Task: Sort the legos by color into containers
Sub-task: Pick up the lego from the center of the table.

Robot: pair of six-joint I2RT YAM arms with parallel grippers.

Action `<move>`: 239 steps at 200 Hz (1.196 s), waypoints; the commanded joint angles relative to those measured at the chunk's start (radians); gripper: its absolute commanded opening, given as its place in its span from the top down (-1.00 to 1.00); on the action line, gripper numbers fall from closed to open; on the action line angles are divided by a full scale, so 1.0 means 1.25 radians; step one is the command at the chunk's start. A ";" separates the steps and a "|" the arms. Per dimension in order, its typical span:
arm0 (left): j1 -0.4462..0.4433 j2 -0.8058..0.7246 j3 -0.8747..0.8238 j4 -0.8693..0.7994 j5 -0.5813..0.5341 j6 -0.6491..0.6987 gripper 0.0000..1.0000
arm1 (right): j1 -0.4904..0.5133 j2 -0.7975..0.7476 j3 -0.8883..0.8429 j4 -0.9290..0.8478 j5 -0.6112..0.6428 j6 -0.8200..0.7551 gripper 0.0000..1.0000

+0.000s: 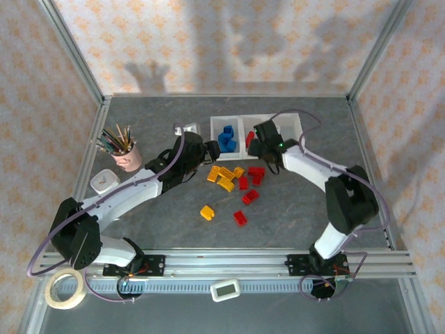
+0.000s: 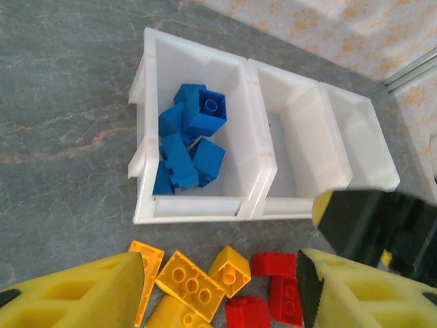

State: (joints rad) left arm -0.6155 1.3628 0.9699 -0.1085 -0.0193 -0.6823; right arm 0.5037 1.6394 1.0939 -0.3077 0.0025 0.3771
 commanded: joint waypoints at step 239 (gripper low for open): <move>-0.025 -0.041 -0.038 0.038 0.018 -0.042 -0.31 | 0.028 -0.015 0.009 0.004 0.068 0.015 0.45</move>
State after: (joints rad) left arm -0.6415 1.2991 0.8822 -0.1032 0.0181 -0.7189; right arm 0.5762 1.5841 1.0138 -0.2970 0.0422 0.4515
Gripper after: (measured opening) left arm 0.651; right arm 0.274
